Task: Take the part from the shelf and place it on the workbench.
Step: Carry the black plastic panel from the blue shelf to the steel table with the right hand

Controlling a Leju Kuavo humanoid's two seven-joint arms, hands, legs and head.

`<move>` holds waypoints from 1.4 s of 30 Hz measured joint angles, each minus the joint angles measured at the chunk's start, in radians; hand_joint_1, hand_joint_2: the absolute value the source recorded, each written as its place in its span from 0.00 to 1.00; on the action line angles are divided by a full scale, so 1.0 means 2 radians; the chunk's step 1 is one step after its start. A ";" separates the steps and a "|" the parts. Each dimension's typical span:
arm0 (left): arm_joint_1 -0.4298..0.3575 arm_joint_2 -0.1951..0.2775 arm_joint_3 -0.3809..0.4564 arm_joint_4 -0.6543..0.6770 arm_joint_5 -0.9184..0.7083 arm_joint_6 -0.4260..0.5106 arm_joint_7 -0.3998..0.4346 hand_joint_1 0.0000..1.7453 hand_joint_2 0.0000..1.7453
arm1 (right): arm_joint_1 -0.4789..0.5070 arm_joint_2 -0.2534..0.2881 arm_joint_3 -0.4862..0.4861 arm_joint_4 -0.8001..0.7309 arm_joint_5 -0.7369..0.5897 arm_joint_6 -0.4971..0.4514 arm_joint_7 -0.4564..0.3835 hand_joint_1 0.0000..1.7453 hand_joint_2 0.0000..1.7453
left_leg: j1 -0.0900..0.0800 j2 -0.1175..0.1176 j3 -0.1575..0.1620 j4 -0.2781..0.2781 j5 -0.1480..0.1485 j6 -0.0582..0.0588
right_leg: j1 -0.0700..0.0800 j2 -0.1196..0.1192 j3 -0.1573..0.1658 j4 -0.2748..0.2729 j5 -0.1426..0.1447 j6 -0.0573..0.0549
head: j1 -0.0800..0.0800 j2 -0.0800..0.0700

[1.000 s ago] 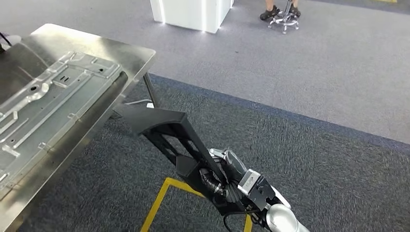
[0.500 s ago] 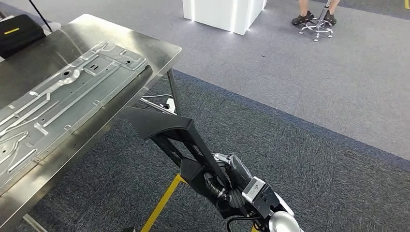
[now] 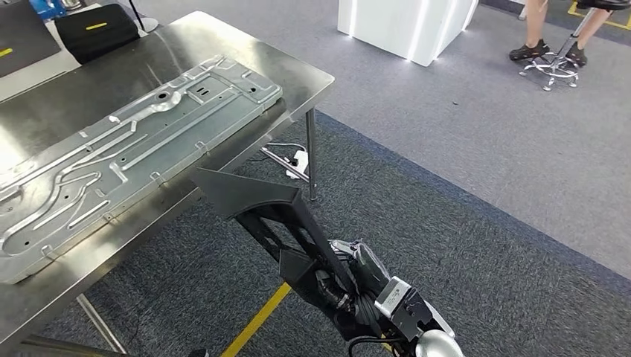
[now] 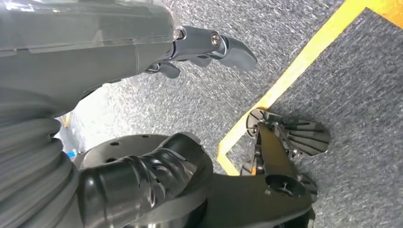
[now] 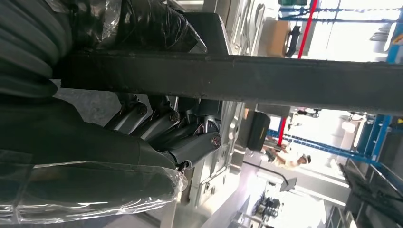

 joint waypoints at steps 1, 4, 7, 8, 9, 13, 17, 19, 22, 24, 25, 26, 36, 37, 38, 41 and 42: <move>0.000 0.000 0.000 0.000 0.000 0.000 0.000 0.00 1.00 | 0.000 0.000 0.000 0.000 0.000 0.000 0.000 1.00 1.00 | 0.000 -0.004 -0.002 0.001 0.000 -0.003 | 0.001 0.000 0.000 0.000 -0.001 -0.002 | 0.000 0.000; 0.002 0.000 0.000 0.002 0.000 0.000 0.000 0.00 1.00 | -0.001 -0.001 0.000 -0.001 0.000 0.000 0.000 1.00 1.00 | 0.001 0.001 -0.008 0.008 -0.005 -0.010 | 0.001 -0.016 0.002 -0.005 0.002 -0.012 | -0.001 0.000; 0.001 0.001 -0.001 0.002 0.001 0.001 -0.002 0.00 1.00 | 0.000 -0.001 0.000 -0.002 0.000 0.000 0.000 1.00 1.00 | 0.001 0.038 -0.044 0.083 -0.046 -0.016 | 0.002 -0.036 0.006 -0.010 0.002 -0.019 | -0.003 0.000; 0.001 0.001 -0.002 0.002 0.003 0.002 -0.003 0.00 1.00 | 0.000 -0.001 0.000 -0.003 0.000 0.000 0.000 1.00 1.00 | 0.002 0.044 -0.059 0.115 -0.059 -0.017 | 0.003 -0.043 0.006 -0.010 0.001 -0.020 | -0.003 0.000; 0.002 0.001 -0.002 0.003 0.004 0.002 -0.004 0.00 1.00 | 0.001 -0.001 0.000 -0.003 0.000 0.000 0.000 1.00 1.00 | 0.003 0.046 -0.069 0.134 -0.063 -0.018 | 0.004 -0.049 0.006 -0.010 0.001 -0.021 | -0.003 0.000; 0.006 0.003 -0.002 0.005 0.013 0.001 -0.016 0.00 1.00 | -0.004 -0.001 0.000 -0.002 -0.005 0.000 0.001 1.00 1.00 | 0.001 0.065 -0.024 0.048 -0.014 -0.014 | 0.006 -0.071 0.011 -0.009 -0.004 -0.018 | -0.003 0.000; 0.006 0.016 -0.002 0.006 0.018 -0.017 -0.019 0.00 1.00 | -0.021 0.005 0.002 0.003 -0.013 0.001 0.007 1.00 1.00 | -0.006 0.073 -0.001 -0.003 0.000 -0.003 | 0.010 -0.088 0.015 -0.010 -0.006 -0.010 | -0.003 0.000; 0.009 0.021 -0.002 0.008 0.019 -0.023 -0.019 0.00 1.00 | -0.028 0.011 0.003 0.006 -0.015 0.001 0.010 1.00 1.00 | -0.003 0.063 0.002 -0.008 0.003 0.002 | 0.008 -0.083 0.016 -0.006 -0.012 -0.005 | -0.002 0.000; 0.009 0.027 -0.002 0.008 0.021 -0.023 -0.019 0.00 1.00 | -0.033 0.015 0.006 0.009 -0.017 0.000 0.012 1.00 1.00 | 0.000 0.048 0.005 -0.013 0.007 0.011 | 0.005 -0.046 -0.015 0.062 -0.050 -0.002 | -0.002 0.000; 0.009 0.028 -0.002 0.009 0.022 -0.022 -0.019 0.00 1.00 | -0.033 0.015 0.007 0.013 -0.017 0.000 0.013 1.00 1.00 | -0.001 0.035 0.005 -0.012 0.007 0.012 | 0.005 -0.036 -0.046 0.118 -0.068 0.000 | -0.002 0.000; 0.009 0.028 -0.002 0.009 0.023 -0.021 -0.020 0.00 1.00 | -0.033 0.015 0.008 0.014 -0.017 0.000 0.013 1.00 1.00 | -0.001 0.029 0.004 -0.010 0.006 0.012 | 0.005 -0.035 -0.052 0.126 -0.063 0.000 | -0.002 0.000; 0.010 0.028 -0.002 0.009 0.024 -0.020 -0.020 0.00 1.00 | -0.033 0.015 0.008 0.015 -0.017 0.000 0.013 1.00 1.00 | -0.001 0.022 0.004 -0.008 0.005 0.011 | 0.005 -0.034 -0.050 0.115 -0.050 0.000 | -0.002 0.000; 0.012 0.033 -0.001 0.011 0.032 -0.012 -0.031 0.00 1.00 | -0.037 0.026 0.010 0.019 -0.033 0.004 0.021 1.00 1.00 | 0.002 0.020 -0.019 0.032 -0.019 -0.014 | -0.001 -0.011 0.001 -0.008 0.006 -0.015 | -0.004 0.000; 0.011 0.033 -0.001 0.011 0.032 -0.010 -0.031 0.00 1.00 | -0.037 0.027 0.010 0.020 -0.035 0.005 0.021 1.00 1.00 | 0.002 0.034 -0.031 0.059 -0.033 -0.016 | 0.000 -0.016 0.003 -0.009 0.006 -0.017 | -0.005 0.000; 0.010 0.033 -0.001 0.011 0.032 -0.010 -0.033 0.00 1.00 | -0.037 0.028 0.010 0.020 -0.036 0.006 0.022 1.00 1.00 | 0.003 0.042 -0.048 0.091 -0.049 -0.019 | 0.001 -0.020 0.003 -0.010 0.006 -0.018 | -0.006 0.000; 0.011 0.033 -0.001 0.011 0.034 -0.007 -0.035 0.00 1.00 | -0.036 0.028 0.010 0.023 -0.037 0.008 0.024 1.00 1.00 | 0.006 0.047 -0.068 0.129 -0.053 -0.023 | 0.001 -0.031 0.003 -0.009 0.004 -0.018 | -0.006 0.000; 0.011 0.033 -0.001 0.011 0.035 -0.006 -0.035 0.00 1.00 | -0.036 0.029 0.010 0.024 -0.037 0.009 0.024 1.00 1.00 | 0.007 0.048 -0.056 0.105 -0.036 -0.023 | 0.001 -0.032 0.004 -0.009 0.004 -0.017 | -0.006 0.000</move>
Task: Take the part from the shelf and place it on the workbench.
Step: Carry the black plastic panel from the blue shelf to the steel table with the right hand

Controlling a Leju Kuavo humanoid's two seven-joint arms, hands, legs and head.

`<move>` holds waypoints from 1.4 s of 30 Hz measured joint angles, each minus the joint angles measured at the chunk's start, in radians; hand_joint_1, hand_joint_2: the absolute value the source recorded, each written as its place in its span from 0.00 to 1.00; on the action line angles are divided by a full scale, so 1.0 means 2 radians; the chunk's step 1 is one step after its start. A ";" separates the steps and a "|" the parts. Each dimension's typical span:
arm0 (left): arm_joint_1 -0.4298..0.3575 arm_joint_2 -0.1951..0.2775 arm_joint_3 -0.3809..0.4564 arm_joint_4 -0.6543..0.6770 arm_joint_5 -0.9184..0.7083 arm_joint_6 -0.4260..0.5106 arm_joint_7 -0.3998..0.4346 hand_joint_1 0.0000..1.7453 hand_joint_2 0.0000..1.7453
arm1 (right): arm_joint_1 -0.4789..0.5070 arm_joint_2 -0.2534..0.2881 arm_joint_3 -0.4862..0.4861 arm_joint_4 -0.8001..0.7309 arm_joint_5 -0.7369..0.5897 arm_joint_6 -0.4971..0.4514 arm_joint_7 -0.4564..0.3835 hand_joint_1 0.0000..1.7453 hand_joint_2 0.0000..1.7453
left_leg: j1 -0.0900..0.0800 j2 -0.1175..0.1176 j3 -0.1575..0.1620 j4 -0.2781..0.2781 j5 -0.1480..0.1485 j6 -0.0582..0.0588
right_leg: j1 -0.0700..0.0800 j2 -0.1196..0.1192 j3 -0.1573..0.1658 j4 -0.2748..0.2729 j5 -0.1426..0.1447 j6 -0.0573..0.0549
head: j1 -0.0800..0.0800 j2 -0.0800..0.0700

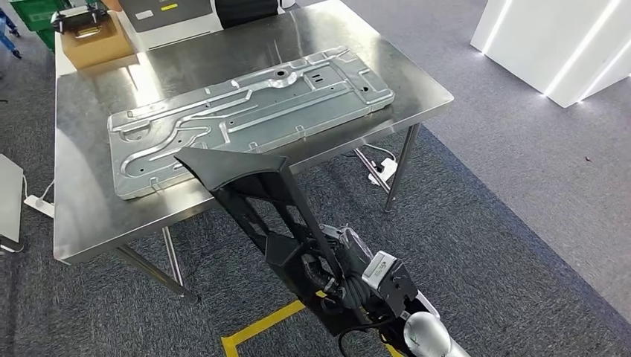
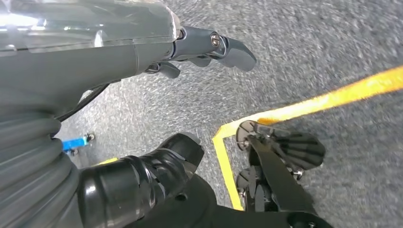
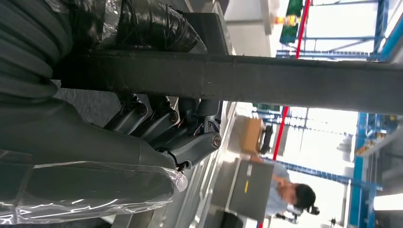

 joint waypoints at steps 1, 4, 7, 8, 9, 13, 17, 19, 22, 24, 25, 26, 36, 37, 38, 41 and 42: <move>0.000 0.000 0.000 0.000 0.001 0.001 0.000 0.00 1.00 | 0.000 0.000 0.000 0.000 0.000 0.000 0.000 1.00 1.00 | 0.001 0.001 0.019 -0.036 0.017 0.001 | 0.000 -0.001 0.002 0.000 -0.001 0.001 | 0.000 0.000; 0.000 0.000 0.000 0.000 0.001 0.003 -0.001 0.00 1.00 | 0.000 0.001 0.000 0.000 -0.001 0.001 0.000 1.00 1.00 | -0.003 0.001 0.055 -0.105 0.039 0.007 | 0.002 -0.003 0.004 0.000 -0.003 0.009 | 0.000 0.000; 0.000 0.000 0.000 0.000 0.002 0.004 -0.001 0.00 1.00 | -0.001 0.001 0.000 0.000 -0.001 0.001 0.000 1.00 1.00 | -0.004 0.000 0.057 -0.110 0.040 0.018 | 0.001 -0.003 0.006 -0.001 -0.004 0.018 | 0.000 0.000; 0.001 -0.001 0.000 0.000 0.002 0.004 -0.001 0.00 1.00 | -0.001 0.001 0.000 0.000 -0.001 0.001 0.000 1.00 1.00 | -0.003 0.000 0.058 -0.113 0.041 0.022 | 0.001 -0.003 0.003 0.005 -0.009 0.020 | 0.000 0.000; 0.000 -0.001 0.000 0.000 0.002 0.004 -0.001 0.00 1.00 | -0.001 0.002 0.000 0.000 -0.001 0.001 0.000 1.00 1.00 | -0.002 0.001 0.059 -0.115 0.043 0.025 | 0.001 -0.003 -0.005 0.022 -0.019 0.021 | 0.001 0.000; 0.000 -0.002 0.000 0.000 0.002 0.004 -0.001 0.00 1.00 | 0.000 0.001 0.000 0.002 -0.001 0.001 0.001 1.00 1.00 | -0.005 0.001 0.060 -0.116 0.042 0.032 | 0.001 -0.001 -0.063 0.135 -0.064 0.021 | 0.001 0.000; 0.000 -0.003 0.000 0.000 0.002 0.004 -0.001 0.00 1.00 | 0.000 0.001 0.000 0.003 -0.001 0.001 0.001 1.00 1.00 | -0.009 -0.001 0.061 -0.111 0.038 0.030 | 0.005 -0.001 -0.027 0.048 -0.008 0.012 | 0.001 0.000; 0.000 -0.004 0.000 0.000 0.002 0.004 -0.001 0.00 1.00 | 0.000 0.002 0.000 0.003 -0.001 0.001 0.001 1.00 1.00 | -0.010 -0.002 0.060 -0.109 0.035 0.027 | 0.008 -0.002 -0.009 0.006 0.004 0.008 | 0.001 0.000; 0.000 -0.004 0.000 0.000 0.003 0.005 -0.002 0.00 1.00 | -0.001 0.002 0.000 0.003 -0.002 0.003 0.001 1.00 1.00 | -0.010 -0.001 0.061 -0.108 0.033 0.020 | 0.008 -0.001 -0.006 -0.001 0.004 0.004 | 0.001 0.000; -0.001 -0.004 0.000 0.000 0.003 0.006 -0.002 0.00 1.00 | -0.001 0.004 0.000 0.003 -0.002 0.004 0.001 1.00 1.00 | -0.009 -0.001 0.054 -0.089 0.020 0.014 | 0.005 -0.002 -0.001 -0.005 0.005 -0.001 | 0.000 0.000; -0.001 -0.003 0.000 0.000 0.004 0.006 -0.003 0.00 1.00 | -0.001 0.005 0.000 0.003 -0.002 0.006 0.001 1.00 1.00 | -0.007 0.000 0.042 -0.064 0.006 0.011 | 0.004 -0.003 0.000 -0.006 0.005 -0.003 | 0.000 0.000; -0.001 -0.003 0.000 0.000 0.004 0.006 -0.003 0.00 1.00 | -0.001 0.005 0.000 0.003 -0.002 0.007 0.001 1.00 1.00 | -0.006 0.000 0.026 -0.032 -0.010 0.008 | 0.004 -0.003 0.001 -0.006 0.004 -0.004 | 0.000 0.000; 0.000 -0.003 0.000 0.000 0.006 0.007 -0.003 0.00 1.00 | -0.001 0.008 0.000 0.007 -0.002 0.011 0.001 1.00 1.00 | -0.003 0.001 0.055 -0.107 0.037 0.012 | 0.005 -0.003 0.011 -0.005 -0.008 0.012 | 0.000 0.000; 0.001 -0.003 0.000 0.000 0.007 0.007 -0.004 0.00 1.00 | -0.001 0.008 0.000 0.007 -0.002 0.011 0.001 1.00 1.00 | -0.003 0.000 0.056 -0.109 0.037 0.016 | 0.005 -0.003 0.012 -0.006 -0.010 0.015 | 0.000 0.000; 0.001 -0.003 0.000 0.000 0.007 0.008 -0.004 0.00 1.00 | -0.001 0.008 0.000 0.007 -0.002 0.011 0.001 1.00 1.00 | -0.002 0.000 0.059 -0.111 0.037 0.020 | 0.004 -0.003 0.012 -0.002 -0.013 0.017 | 0.000 0.000; 0.000 -0.003 0.001 0.000 0.007 0.009 -0.005 0.00 1.00 | -0.001 0.008 0.000 0.007 -0.002 0.011 0.001 1.00 1.00 | -0.002 0.000 0.068 -0.116 0.034 0.031 | 0.003 -0.002 -0.022 0.066 -0.043 0.021 | 0.001 0.000; 0.000 -0.003 0.001 0.000 0.007 0.009 -0.005 0.00 1.00 | 0.000 0.008 0.000 0.007 -0.002 0.011 0.001 1.00 1.00 | -0.003 0.000 0.070 -0.116 0.032 0.033 | 0.003 -0.002 -0.043 0.101 -0.055 0.022 | 0.001 0.000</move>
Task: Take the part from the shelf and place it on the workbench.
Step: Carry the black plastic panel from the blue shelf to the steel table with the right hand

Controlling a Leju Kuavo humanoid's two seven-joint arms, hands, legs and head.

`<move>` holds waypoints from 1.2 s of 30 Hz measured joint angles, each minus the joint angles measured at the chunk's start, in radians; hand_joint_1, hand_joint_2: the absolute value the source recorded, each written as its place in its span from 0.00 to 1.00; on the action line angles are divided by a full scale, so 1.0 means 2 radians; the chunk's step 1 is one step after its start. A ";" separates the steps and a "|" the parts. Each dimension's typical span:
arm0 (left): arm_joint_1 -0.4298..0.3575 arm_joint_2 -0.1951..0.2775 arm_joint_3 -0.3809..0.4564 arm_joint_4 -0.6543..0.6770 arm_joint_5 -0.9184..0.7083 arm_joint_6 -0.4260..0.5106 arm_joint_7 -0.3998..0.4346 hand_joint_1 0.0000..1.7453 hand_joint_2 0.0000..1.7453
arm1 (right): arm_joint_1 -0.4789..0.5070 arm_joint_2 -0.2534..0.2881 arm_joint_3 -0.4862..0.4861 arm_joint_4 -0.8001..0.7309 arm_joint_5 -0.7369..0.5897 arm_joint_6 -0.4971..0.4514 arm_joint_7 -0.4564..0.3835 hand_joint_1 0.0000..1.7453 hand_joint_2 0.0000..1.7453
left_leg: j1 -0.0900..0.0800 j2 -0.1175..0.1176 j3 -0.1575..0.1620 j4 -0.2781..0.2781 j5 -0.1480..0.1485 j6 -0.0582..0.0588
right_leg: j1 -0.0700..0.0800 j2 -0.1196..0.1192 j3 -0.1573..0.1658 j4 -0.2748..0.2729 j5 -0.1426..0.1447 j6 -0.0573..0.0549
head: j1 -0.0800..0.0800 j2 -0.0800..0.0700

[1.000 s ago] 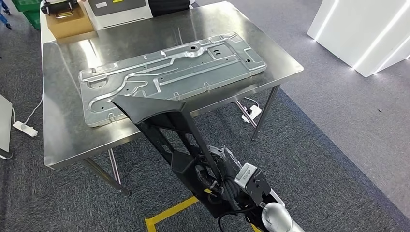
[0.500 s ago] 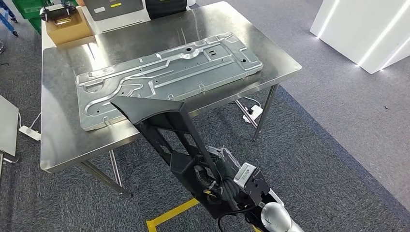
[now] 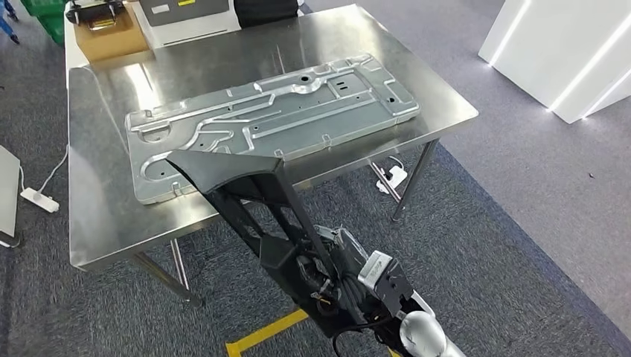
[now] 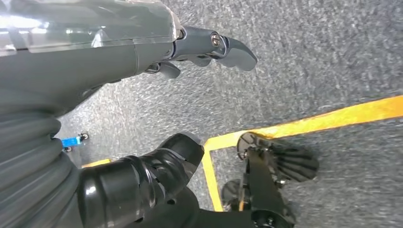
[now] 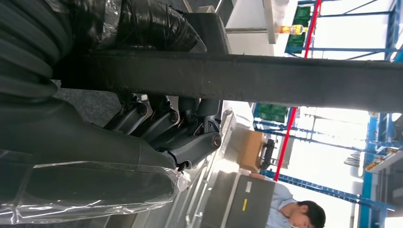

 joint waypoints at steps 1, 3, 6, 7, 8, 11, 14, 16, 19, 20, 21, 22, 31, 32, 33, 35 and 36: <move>0.000 0.000 0.000 0.000 0.000 0.000 0.000 0.00 1.00 | 0.001 0.000 0.000 0.000 0.000 0.000 0.000 1.00 1.00 | -0.001 0.000 0.003 0.000 -0.003 0.001 | 0.000 0.000 -0.018 0.027 -0.005 0.000 | 0.000 0.000; 0.001 0.000 0.000 0.000 0.000 0.001 0.000 0.00 1.00 | 0.002 0.000 0.000 0.001 0.000 0.000 0.000 1.00 1.00 | -0.003 -0.001 0.010 0.000 -0.009 0.001 | 0.001 0.000 -0.031 0.028 0.016 -0.002 | 0.000 0.000; 0.001 -0.001 0.000 0.000 0.000 0.001 0.000 0.00 1.00 | 0.002 0.000 0.000 0.002 0.000 0.000 0.000 1.00 1.00 | -0.004 -0.002 0.023 0.001 -0.020 -0.003 | 0.004 0.000 0.005 -0.066 0.074 -0.009 | 0.000 0.000; 0.000 -0.001 0.000 0.000 0.000 0.002 -0.001 0.00 1.00 | 0.001 0.000 0.000 0.002 0.000 0.000 0.000 1.00 1.00 | -0.005 -0.002 0.025 0.001 -0.024 -0.005 | 0.006 0.000 0.015 -0.088 0.079 -0.012 | 0.000 0.000; 0.000 -0.001 0.000 0.001 0.000 0.002 -0.001 0.00 1.00 | 0.001 0.000 0.000 0.002 0.000 0.000 0.000 1.00 1.00 | -0.005 -0.002 0.026 0.000 -0.026 -0.008 | 0.007 0.000 0.020 -0.098 0.077 -0.013 | 0.000 0.000; -0.001 -0.001 0.000 0.001 0.000 0.003 -0.001 0.00 1.00 | 0.001 0.000 0.000 0.001 0.000 0.000 -0.001 1.00 1.00 | -0.005 -0.001 0.031 -0.001 -0.033 -0.016 | 0.006 0.002 0.028 -0.106 0.070 -0.019 | 0.000 0.000; -0.003 -0.001 0.000 0.001 0.000 0.003 -0.002 0.00 1.00 | 0.000 0.002 0.000 0.001 0.000 0.000 -0.001 1.00 1.00 | -0.004 0.000 0.004 0.059 -0.059 -0.021 | 0.003 0.001 0.043 -0.114 0.064 -0.025 | 0.000 0.000; -0.002 -0.001 0.000 0.001 0.001 0.003 -0.002 0.00 1.00 | 0.000 0.002 0.000 0.002 0.000 0.000 -0.001 1.00 1.00 | -0.002 0.000 -0.041 0.126 -0.075 -0.025 | 0.003 0.000 0.052 -0.115 0.056 -0.026 | 0.000 0.000; 0.001 -0.001 0.000 0.001 0.001 0.003 -0.001 0.00 1.00 | 0.001 0.002 0.000 0.003 0.000 0.001 -0.001 1.00 1.00 | 0.000 0.000 -0.062 0.117 -0.032 -0.026 | 0.003 0.001 0.071 -0.115 0.041 -0.025 | -0.001 0.000; 0.001 -0.001 0.000 0.001 0.001 0.003 -0.001 0.00 1.00 | 0.001 0.003 0.000 0.003 0.000 0.001 -0.002 1.00 1.00 | 0.000 0.001 -0.054 0.083 -0.005 -0.024 | 0.002 0.002 0.077 -0.115 0.036 -0.023 | 0.000 0.000; 0.001 -0.001 0.000 0.002 0.002 0.003 -0.001 0.00 1.00 | 0.001 0.003 0.000 0.003 0.000 0.001 -0.002 1.00 1.00 | -0.001 0.001 -0.043 0.052 0.013 -0.022 | 0.003 0.002 0.082 -0.115 0.030 -0.021 | 0.000 0.000; 0.001 -0.001 0.000 0.002 0.003 0.003 -0.001 0.00 1.00 | 0.001 0.003 0.000 0.004 0.000 0.001 -0.002 1.00 1.00 | -0.002 0.001 -0.034 0.027 0.022 -0.020 | 0.003 0.002 0.085 -0.115 0.026 -0.017 | 0.000 0.000; -0.002 0.000 0.000 0.003 0.004 0.003 -0.001 0.00 1.00 | 0.000 0.003 0.000 0.004 0.000 0.001 -0.004 1.00 1.00 | -0.004 -0.001 0.008 -0.004 -0.002 0.005 | 0.002 0.001 0.008 0.016 -0.010 0.001 | 0.000 0.000; -0.002 0.000 0.000 0.003 0.004 0.003 -0.001 0.00 1.00 | 0.001 0.003 0.000 0.004 0.000 0.001 -0.004 1.00 1.00 | -0.004 -0.001 0.013 -0.004 -0.007 0.005 | 0.002 0.001 -0.010 0.031 -0.016 0.001 | 0.000 0.000; -0.001 0.000 0.000 0.003 0.004 0.003 -0.001 0.00 1.00 | 0.002 0.003 0.000 0.004 0.000 0.001 -0.004 1.00 1.00 | -0.004 -0.001 0.020 -0.004 -0.012 0.005 | 0.002 0.001 -0.021 0.031 -0.013 0.001 | 0.000 0.000; 0.000 0.000 0.000 0.003 0.004 0.003 -0.001 0.00 1.00 | 0.002 0.003 0.000 0.004 0.000 0.001 -0.004 1.00 1.00 | -0.004 -0.002 0.034 -0.004 -0.022 0.003 | 0.002 0.001 -0.017 -0.016 0.024 -0.002 | 0.000 0.000; 0.000 -0.001 0.000 0.003 0.004 0.003 -0.001 0.00 1.00 | 0.002 0.003 0.000 0.005 0.000 0.001 -0.004 1.00 1.00 | -0.004 -0.002 0.040 -0.003 -0.028 0.001 | 0.002 0.001 -0.010 -0.049 0.052 -0.004 | 0.000 0.000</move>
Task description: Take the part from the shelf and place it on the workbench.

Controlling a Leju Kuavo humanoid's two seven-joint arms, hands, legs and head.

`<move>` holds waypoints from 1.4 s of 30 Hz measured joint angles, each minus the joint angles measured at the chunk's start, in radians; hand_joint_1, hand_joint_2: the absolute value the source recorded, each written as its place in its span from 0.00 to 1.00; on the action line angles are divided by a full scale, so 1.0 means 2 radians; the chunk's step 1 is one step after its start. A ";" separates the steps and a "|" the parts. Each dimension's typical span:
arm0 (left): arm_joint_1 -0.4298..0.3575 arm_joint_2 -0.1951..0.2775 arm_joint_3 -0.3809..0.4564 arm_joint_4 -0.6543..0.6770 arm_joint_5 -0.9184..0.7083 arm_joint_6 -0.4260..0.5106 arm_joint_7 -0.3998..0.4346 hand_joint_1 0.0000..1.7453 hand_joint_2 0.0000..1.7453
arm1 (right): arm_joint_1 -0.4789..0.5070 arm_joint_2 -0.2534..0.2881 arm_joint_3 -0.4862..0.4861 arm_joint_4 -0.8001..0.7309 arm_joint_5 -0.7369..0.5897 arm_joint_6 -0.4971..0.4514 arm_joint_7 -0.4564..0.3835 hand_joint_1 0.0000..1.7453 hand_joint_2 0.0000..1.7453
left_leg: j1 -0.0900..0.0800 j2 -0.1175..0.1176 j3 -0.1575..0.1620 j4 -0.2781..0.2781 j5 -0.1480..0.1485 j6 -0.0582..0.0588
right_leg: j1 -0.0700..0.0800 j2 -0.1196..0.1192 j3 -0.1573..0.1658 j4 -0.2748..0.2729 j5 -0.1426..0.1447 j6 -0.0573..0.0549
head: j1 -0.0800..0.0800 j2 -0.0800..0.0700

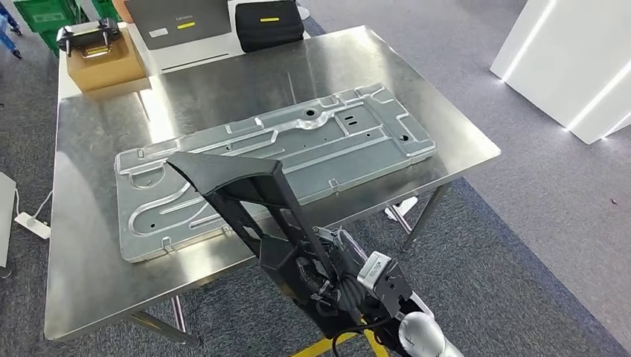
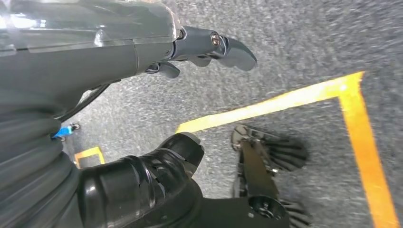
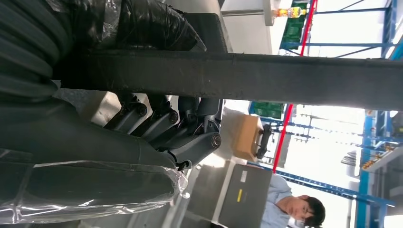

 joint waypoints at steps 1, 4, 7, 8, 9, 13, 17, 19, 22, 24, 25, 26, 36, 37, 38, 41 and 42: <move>-0.001 0.000 0.000 0.000 0.000 0.000 0.000 0.00 1.00 | 0.000 0.000 0.000 0.000 0.000 0.000 0.000 1.00 1.00 | -0.001 -0.001 0.004 0.001 -0.005 -0.002 | 0.001 0.000 0.005 -0.026 0.019 -0.003 | 0.000 0.000; -0.003 0.000 0.000 0.001 0.000 0.000 0.001 0.00 1.00 | 0.000 0.000 0.000 0.001 -0.001 0.002 0.001 1.00 1.00 | -0.002 -0.001 0.008 0.002 -0.012 -0.012 | 0.004 0.001 0.011 -0.048 0.036 -0.011 | -0.001 0.000; -0.004 0.000 0.000 0.001 0.000 0.000 0.002 0.00 1.00 | -0.001 0.001 -0.001 0.002 -0.007 0.006 0.004 1.00 1.00 | 0.000 0.001 -0.003 0.031 -0.019 -0.020 | 0.002 0.002 0.021 -0.054 0.034 -0.019 | -0.001 0.000; -0.005 0.000 0.000 0.001 0.000 0.000 0.002 0.00 1.00 | -0.002 0.001 -0.001 0.002 -0.010 0.008 0.006 1.00 1.00 | 0.000 0.001 -0.018 0.058 -0.028 -0.022 | 0.002 0.001 0.025 -0.055 0.032 -0.022 | -0.001 0.000; -0.005 0.000 0.000 0.001 0.001 -0.001 0.003 0.00 1.00 | -0.002 0.001 -0.001 0.003 -0.013 0.009 0.009 1.00 1.00 | 0.001 0.001 -0.036 0.089 -0.041 -0.024 | 0.002 0.001 0.027 -0.055 0.030 -0.023 | -0.001 0.000; -0.004 0.000 0.000 0.001 0.001 -0.001 0.004 0.00 1.00 | -0.003 0.001 -0.001 0.009 -0.018 0.011 0.016 1.00 1.00 | 0.001 0.002 -0.079 0.125 -0.047 -0.025 | 0.005 0.002 0.039 -0.055 0.020 -0.026 | -0.001 0.000; -0.005 0.002 0.000 0.001 0.001 0.000 0.004 0.00 1.00 | -0.004 0.002 -0.001 0.011 -0.021 0.013 0.019 1.00 1.00 | -0.005 0.002 -0.046 0.015 0.019 -0.010 | 0.007 0.003 0.048 -0.055 0.014 -0.023 | -0.001 0.000; -0.005 0.003 0.000 0.001 0.001 0.000 0.005 0.00 1.00 | -0.006 0.003 -0.001 0.012 -0.023 0.015 0.023 1.00 1.00 | -0.009 0.003 -0.046 0.006 0.021 -0.004 | 0.005 0.003 0.048 -0.057 0.013 -0.017 | -0.001 0.000; -0.006 0.003 0.000 0.001 0.000 0.000 0.005 0.00 1.00 | -0.013 0.005 -0.002 0.013 -0.026 0.015 0.026 1.00 1.00 | -0.003 0.004 -0.036 -0.007 0.036 0.002 | 0.007 0.002 0.046 -0.044 0.002 -0.010 | -0.001 0.000; -0.008 0.002 0.000 0.001 -0.002 0.000 0.005 0.00 1.00 | -0.024 0.006 -0.005 0.015 -0.031 0.015 0.029 1.00 1.00 | -0.001 0.005 -0.033 -0.012 0.039 0.003 | 0.005 0.002 0.023 0.005 -0.026 -0.005 | -0.001 0.000; -0.008 0.002 0.000 0.001 -0.003 0.000 0.005 0.00 1.00 | -0.032 0.007 -0.007 0.017 -0.034 0.015 0.031 1.00 1.00 | -0.001 0.005 -0.033 -0.012 0.039 0.004 | 0.003 0.002 0.006 0.038 -0.041 -0.003 | -0.001 0.000; -0.009 0.002 -0.001 0.001 -0.004 -0.001 0.006 0.00 1.00 | -0.040 0.009 -0.010 0.020 -0.038 0.015 0.033 1.00 1.00 | 0.000 0.005 -0.033 -0.012 0.039 0.003 | 0.001 0.002 -0.008 0.065 -0.050 -0.001 | -0.001 0.000; -0.016 0.000 -0.012 0.001 -0.010 -0.006 0.016 0.00 1.00 | -0.143 0.042 -0.051 0.060 -0.050 0.006 0.045 1.00 1.00 | 0.002 0.003 -0.042 0.011 0.023 -0.020 | -0.004 0.003 0.038 -0.049 0.014 -0.010 | -0.001 0.000; -0.017 0.001 -0.012 0.001 -0.010 -0.006 0.016 0.00 1.00 | -0.154 0.046 -0.056 0.065 -0.049 0.004 0.045 1.00 1.00 | 0.003 0.003 -0.046 0.020 0.017 -0.023 | -0.005 0.003 0.039 -0.050 0.015 -0.013 | -0.001 0.000; -0.017 0.001 -0.012 0.001 -0.010 -0.006 0.016 0.00 1.00 | -0.163 0.049 -0.060 0.069 -0.049 0.003 0.045 1.00 1.00 | 0.003 0.003 -0.055 0.040 0.005 -0.025 | -0.005 0.002 0.040 -0.052 0.015 -0.016 | -0.001 0.000; -0.018 0.001 -0.013 0.001 -0.011 -0.007 0.016 0.00 1.00 | -0.177 0.055 -0.066 0.080 -0.049 0.002 0.044 1.00 1.00 | 0.005 0.003 -0.103 0.136 -0.035 -0.029 | -0.003 0.001 0.041 -0.052 0.014 -0.019 | -0.001 0.000; -0.017 0.001 -0.013 0.001 -0.010 -0.007 0.016 0.00 1.00 | -0.177 0.056 -0.067 0.083 -0.048 0.001 0.044 1.00 1.00 | 0.005 0.003 -0.113 0.153 -0.037 -0.029 | -0.002 0.001 0.041 -0.052 0.014 -0.020 | -0.001 0.000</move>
